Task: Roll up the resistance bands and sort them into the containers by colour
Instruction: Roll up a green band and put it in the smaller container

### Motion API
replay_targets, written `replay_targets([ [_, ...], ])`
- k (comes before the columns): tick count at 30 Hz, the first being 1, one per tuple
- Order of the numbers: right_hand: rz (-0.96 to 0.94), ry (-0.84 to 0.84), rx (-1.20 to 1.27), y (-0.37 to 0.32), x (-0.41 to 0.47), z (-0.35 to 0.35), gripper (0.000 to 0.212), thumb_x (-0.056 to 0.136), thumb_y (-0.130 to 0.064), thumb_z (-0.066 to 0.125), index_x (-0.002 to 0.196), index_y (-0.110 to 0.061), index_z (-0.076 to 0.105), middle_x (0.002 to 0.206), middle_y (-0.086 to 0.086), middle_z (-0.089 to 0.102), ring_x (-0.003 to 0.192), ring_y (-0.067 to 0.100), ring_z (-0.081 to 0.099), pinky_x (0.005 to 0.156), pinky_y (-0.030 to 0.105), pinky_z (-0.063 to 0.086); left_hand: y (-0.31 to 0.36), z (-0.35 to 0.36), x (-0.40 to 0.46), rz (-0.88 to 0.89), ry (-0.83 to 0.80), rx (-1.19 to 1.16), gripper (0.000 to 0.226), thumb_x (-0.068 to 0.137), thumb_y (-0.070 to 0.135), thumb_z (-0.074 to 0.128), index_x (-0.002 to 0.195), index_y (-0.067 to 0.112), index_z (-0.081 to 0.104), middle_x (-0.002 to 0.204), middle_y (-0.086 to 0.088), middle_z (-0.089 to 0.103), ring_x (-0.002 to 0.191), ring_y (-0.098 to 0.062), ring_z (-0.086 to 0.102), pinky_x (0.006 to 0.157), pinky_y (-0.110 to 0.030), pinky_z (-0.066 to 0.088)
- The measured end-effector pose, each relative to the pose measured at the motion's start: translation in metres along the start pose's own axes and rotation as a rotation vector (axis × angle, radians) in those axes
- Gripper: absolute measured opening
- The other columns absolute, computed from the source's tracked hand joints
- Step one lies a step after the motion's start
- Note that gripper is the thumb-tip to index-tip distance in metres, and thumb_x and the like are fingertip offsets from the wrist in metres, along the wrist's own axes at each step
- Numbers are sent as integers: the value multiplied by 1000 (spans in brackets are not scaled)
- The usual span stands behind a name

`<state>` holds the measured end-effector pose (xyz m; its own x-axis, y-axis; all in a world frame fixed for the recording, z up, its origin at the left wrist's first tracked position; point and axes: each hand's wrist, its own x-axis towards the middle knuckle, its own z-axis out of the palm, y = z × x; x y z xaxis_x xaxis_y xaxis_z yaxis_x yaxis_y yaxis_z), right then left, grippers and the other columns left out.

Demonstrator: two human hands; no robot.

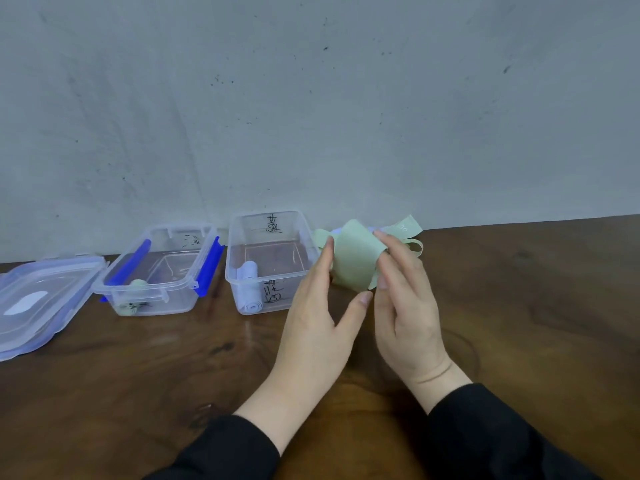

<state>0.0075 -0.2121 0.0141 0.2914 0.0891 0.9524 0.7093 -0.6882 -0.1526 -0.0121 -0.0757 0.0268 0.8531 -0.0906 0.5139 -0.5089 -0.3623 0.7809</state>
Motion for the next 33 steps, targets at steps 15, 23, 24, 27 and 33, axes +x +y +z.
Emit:
replay_targets([
  [15,615,-295,189,-23,0,7,48,100,-19,52,141,-38,39,132,-39,42,128,-18,36,99,3,30,32,-68,24,-230,1,-438,21,97,12,55,92,24,71,87,0,69,85,-14,63,86,-41,54],
  [23,742,-452,180,-38,-2,5,54,91,-37,63,135,-50,36,117,-32,57,111,-14,51,79,8,41,37,-91,24,-208,19,-587,25,96,-1,47,91,11,69,87,-1,67,82,-14,62,87,-36,51],
  [24,713,-491,136,-40,-2,6,57,90,-35,64,138,-47,36,119,-32,54,111,-11,50,80,8,39,35,-93,23,-213,24,-600,27,95,-2,45,88,11,67,83,-1,65,79,-14,61,82,-33,49],
  [27,617,-503,-11,-38,-7,13,61,85,-25,66,142,-32,43,126,-18,54,119,5,48,97,25,43,25,-102,18,-258,75,-580,32,92,-4,42,80,14,66,77,1,62,74,-14,55,73,-30,44],
  [33,592,-434,-42,-30,-4,11,71,77,8,55,141,-23,48,119,-13,44,119,10,43,92,14,32,-10,-107,6,-302,0,82,15,94,26,56,90,30,70,77,5,67,67,-10,57,65,-21,41],
])
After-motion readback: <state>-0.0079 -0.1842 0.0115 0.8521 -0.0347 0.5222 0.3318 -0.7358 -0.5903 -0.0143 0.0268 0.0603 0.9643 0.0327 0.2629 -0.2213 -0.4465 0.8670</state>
